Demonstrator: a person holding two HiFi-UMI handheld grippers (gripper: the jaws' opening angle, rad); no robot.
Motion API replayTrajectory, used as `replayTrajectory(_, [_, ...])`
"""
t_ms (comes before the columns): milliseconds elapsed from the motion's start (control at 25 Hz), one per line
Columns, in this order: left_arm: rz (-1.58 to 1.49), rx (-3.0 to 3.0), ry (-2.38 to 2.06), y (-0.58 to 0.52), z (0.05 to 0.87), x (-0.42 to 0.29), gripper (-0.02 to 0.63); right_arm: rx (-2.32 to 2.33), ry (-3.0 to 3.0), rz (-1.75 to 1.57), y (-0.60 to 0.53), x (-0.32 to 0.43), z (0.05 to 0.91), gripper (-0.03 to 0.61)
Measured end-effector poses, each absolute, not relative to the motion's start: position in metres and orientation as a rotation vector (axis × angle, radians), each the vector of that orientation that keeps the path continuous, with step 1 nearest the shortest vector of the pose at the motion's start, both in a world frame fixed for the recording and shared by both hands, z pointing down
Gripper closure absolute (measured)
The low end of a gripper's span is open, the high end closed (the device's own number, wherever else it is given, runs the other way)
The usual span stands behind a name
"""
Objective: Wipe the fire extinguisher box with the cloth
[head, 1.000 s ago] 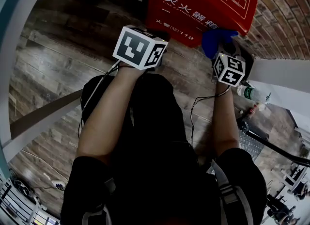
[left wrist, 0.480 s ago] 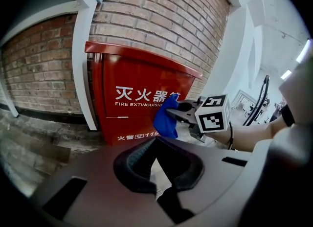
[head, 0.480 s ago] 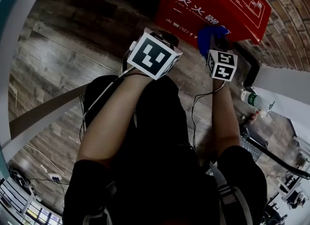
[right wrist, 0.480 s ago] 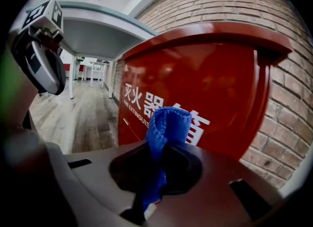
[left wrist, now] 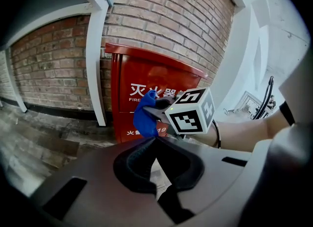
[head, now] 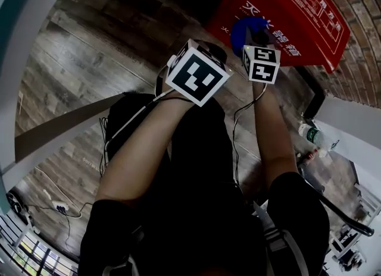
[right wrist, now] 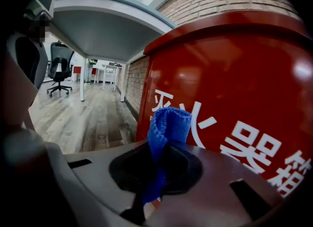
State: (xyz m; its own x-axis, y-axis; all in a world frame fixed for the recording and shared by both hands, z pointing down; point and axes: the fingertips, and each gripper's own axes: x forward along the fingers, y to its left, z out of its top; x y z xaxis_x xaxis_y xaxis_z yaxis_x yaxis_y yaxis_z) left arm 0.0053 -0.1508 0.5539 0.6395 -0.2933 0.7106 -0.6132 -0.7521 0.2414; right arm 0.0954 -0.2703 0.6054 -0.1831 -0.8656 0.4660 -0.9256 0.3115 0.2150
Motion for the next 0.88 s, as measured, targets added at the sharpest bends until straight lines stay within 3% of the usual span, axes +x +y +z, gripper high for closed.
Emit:
replayTrajectory(480, [0.871, 2.384, -0.744, -0.145, 0.549, -0.008, 0.615, 1.429, -2.121, 0.059, -0.328, 0.008, 0.625, 0.537])
replayTrajectory(880, [0.884, 2.405, -0.733, -0.142, 0.548, -0.01, 0.615, 1.531, -2.027, 0.416, -0.294, 0.065, 0.69, 0.537])
